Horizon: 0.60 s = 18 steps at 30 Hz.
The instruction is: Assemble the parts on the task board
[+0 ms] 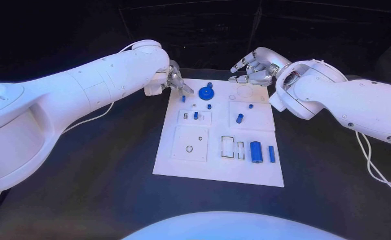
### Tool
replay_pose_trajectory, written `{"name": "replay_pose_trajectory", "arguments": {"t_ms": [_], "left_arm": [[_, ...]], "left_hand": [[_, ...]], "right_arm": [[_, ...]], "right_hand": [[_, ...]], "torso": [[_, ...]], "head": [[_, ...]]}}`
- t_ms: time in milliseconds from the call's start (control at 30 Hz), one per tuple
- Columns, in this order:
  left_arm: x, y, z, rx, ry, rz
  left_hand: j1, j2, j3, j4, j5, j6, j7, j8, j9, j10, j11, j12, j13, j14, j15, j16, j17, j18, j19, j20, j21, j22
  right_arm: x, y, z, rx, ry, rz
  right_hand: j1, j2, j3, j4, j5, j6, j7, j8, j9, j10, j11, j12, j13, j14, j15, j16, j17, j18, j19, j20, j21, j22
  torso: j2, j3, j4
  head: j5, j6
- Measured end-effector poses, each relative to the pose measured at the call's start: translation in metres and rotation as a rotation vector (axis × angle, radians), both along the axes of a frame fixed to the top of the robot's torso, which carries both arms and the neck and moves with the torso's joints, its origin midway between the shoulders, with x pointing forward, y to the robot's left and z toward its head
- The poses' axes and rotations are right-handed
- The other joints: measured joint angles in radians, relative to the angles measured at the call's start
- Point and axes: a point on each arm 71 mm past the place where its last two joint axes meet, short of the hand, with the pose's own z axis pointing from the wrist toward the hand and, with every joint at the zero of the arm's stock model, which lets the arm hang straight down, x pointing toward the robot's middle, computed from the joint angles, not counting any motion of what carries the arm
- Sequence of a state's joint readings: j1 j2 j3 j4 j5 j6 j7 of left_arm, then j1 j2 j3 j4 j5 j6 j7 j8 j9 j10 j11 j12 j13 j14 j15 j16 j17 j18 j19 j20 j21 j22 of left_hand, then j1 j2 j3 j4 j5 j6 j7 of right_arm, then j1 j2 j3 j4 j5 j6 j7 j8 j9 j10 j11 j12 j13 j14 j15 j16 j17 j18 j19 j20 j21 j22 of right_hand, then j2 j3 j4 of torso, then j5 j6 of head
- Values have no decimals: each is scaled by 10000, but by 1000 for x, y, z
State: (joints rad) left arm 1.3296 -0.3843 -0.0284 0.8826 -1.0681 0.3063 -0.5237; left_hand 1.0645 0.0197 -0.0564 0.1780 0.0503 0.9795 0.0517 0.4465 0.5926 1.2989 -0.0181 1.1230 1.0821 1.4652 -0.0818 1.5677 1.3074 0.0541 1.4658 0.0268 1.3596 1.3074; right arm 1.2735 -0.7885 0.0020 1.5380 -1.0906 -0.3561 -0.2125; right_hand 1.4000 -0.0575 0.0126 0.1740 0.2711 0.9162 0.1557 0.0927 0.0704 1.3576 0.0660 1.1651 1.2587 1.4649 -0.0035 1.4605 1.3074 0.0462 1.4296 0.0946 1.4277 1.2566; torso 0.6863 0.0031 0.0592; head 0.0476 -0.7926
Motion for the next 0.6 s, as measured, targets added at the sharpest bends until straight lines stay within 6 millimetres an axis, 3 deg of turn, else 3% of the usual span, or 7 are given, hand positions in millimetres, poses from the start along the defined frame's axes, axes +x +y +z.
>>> {"name": "replay_pose_trajectory", "arguments": {"t_ms": [600], "left_arm": [[1, 1, -5, 440, -12, -116]], "left_hand": [[363, 176, -83, -84, 0, 35, 35, 0, 10, 0, 1, 0, -6, 0, -1, 0, 0, 0, 0, 0, 0, 0]], "right_arm": [[0, 0, 0, 29, 13, -30]], "right_hand": [[0, 0, -26, 26, 104, 0, 0, 0, 0, 1, 0, 0, 1, 0, 0, 0, -1, 1, 1, 0, 1, 1]], "torso": [[-6, 0, 7]], "head": [[22, -3]]}}
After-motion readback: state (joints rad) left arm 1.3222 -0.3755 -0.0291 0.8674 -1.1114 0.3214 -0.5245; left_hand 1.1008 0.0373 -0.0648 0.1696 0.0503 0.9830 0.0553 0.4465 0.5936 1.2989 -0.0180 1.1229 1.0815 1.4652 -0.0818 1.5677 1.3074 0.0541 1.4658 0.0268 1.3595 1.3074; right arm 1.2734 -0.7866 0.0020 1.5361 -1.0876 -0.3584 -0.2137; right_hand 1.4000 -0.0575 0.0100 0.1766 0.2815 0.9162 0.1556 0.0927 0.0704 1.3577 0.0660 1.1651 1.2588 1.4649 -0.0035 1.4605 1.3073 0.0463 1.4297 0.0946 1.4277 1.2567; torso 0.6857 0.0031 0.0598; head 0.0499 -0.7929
